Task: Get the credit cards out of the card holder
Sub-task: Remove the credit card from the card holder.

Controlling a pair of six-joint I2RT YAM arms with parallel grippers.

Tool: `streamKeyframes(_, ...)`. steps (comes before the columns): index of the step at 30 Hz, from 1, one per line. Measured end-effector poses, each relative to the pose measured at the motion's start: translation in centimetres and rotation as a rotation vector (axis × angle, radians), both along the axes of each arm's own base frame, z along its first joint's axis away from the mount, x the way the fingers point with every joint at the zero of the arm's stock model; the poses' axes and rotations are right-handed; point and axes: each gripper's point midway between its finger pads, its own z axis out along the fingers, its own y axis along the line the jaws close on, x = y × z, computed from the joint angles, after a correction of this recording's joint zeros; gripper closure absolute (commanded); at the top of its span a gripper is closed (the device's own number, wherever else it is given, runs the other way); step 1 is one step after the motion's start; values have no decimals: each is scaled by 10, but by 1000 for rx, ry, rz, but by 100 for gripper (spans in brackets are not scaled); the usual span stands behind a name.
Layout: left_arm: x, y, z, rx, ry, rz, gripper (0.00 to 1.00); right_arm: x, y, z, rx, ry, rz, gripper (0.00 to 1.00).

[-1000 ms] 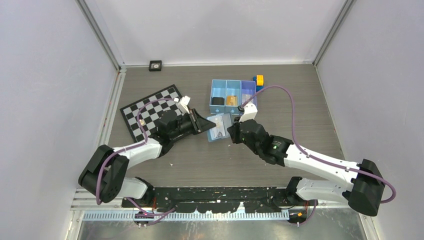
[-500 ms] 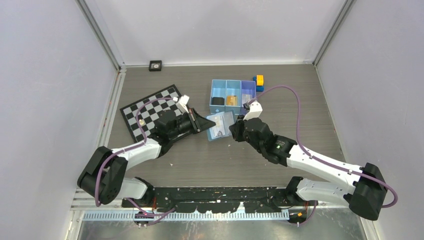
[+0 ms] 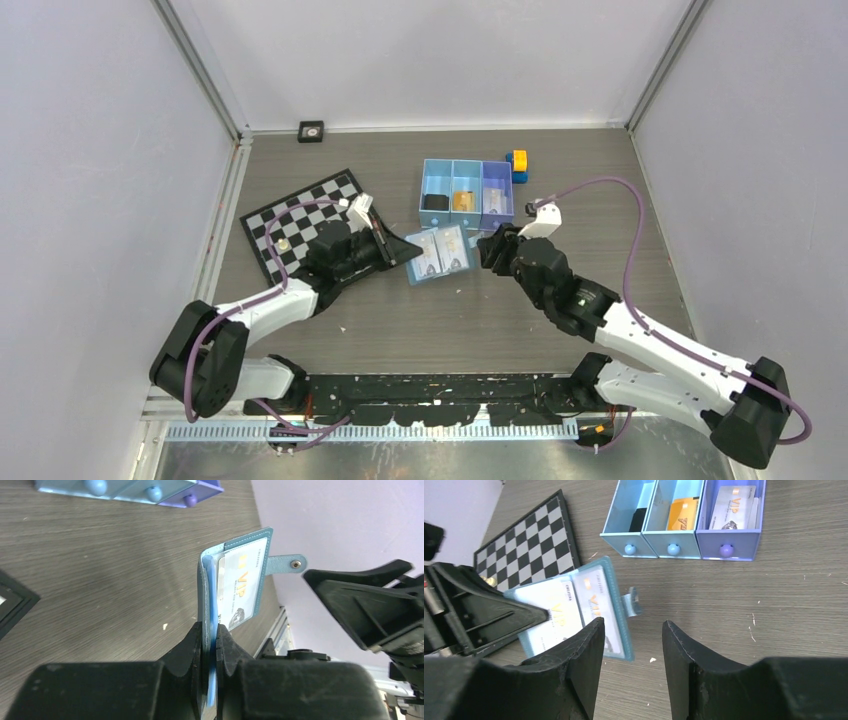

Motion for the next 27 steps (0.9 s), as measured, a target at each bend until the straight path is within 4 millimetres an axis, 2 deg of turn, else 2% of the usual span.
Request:
streamKeyframes(4,0,6,-14,43,40,22,100,-9,4,9,50,-42,60,61)
streamKeyframes(8,-1,6,-16,48,48,19,100,-16,26,13,90,-53,179,73)
streamKeyframes(11,-2,2,-8,22,25,-1,100,-18,53,2,94,-8,289,78)
streamKeyframes(15,-3,-4,7,-32,-15,-36,100,-16,76,-28,80,114,376,78)
streamKeyframes(18,-4,-8,14,-62,-31,-58,100,-11,77,-41,141,204,395,78)
streamKeyframes(23,-5,-12,18,-94,-29,-82,100,11,63,-28,291,214,366,78)
streamKeyframes(27,-8,-15,23,-116,-37,-102,100,15,62,-23,394,227,386,78)
